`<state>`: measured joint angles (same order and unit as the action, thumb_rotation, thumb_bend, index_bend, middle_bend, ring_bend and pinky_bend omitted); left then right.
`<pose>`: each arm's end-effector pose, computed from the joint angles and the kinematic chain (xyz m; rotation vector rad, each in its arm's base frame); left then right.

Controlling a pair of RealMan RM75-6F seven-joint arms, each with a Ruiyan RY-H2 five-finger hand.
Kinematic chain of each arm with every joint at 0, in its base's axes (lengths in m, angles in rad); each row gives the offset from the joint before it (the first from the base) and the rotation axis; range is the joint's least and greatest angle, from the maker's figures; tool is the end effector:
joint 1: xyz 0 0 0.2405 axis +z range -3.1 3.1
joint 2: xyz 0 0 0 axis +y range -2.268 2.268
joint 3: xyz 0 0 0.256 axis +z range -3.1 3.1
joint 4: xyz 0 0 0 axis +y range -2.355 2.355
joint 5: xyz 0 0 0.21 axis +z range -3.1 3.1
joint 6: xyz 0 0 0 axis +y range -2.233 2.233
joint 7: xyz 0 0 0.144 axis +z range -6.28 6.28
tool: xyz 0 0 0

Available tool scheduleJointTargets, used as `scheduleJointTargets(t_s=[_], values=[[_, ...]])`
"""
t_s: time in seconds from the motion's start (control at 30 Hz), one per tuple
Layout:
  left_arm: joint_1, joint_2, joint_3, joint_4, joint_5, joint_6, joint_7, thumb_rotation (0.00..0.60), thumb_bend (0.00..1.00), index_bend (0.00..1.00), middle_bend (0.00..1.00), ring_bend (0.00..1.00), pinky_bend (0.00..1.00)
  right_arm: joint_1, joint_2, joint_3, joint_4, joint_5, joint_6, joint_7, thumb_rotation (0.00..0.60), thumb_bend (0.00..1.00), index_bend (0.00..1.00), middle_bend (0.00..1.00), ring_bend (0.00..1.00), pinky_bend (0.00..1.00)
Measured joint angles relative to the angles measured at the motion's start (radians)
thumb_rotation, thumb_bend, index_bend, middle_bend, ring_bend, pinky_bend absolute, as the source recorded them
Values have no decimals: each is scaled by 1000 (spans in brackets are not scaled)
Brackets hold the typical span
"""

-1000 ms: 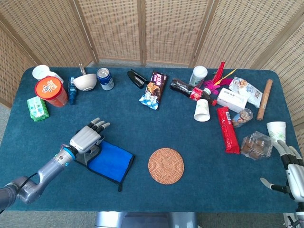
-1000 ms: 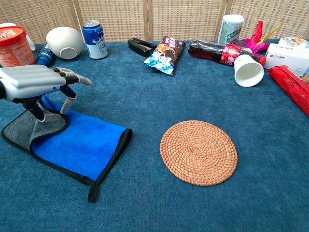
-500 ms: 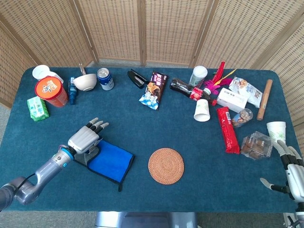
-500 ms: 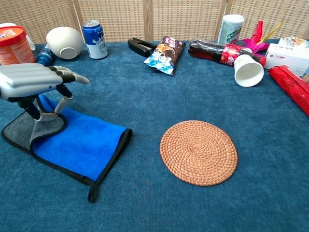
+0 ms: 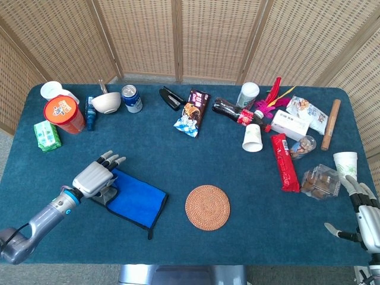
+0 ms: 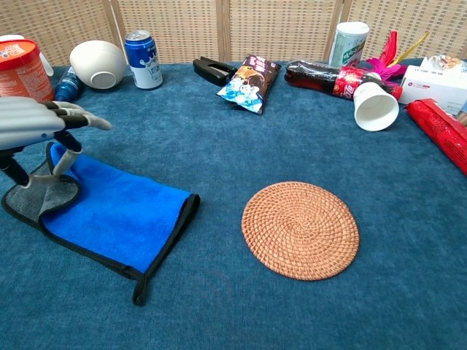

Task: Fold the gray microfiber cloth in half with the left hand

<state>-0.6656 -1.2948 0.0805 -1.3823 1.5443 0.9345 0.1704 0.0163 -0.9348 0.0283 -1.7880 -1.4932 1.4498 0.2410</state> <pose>-0.2450 0.3094 0.0393 -2.1818 -0.5925 -0.6071 -0.3036 -0.1538 0.1927 1.2718 -1.1639 0.9917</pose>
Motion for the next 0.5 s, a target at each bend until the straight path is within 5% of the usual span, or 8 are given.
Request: scheduleJointTargets(t_s=[0.5], values=[[41,60,28,11,33,40,-6,600,429,602,0,0,0,2,-3,-1,0,0,-3,-6,600,0,0,0,0,0]])
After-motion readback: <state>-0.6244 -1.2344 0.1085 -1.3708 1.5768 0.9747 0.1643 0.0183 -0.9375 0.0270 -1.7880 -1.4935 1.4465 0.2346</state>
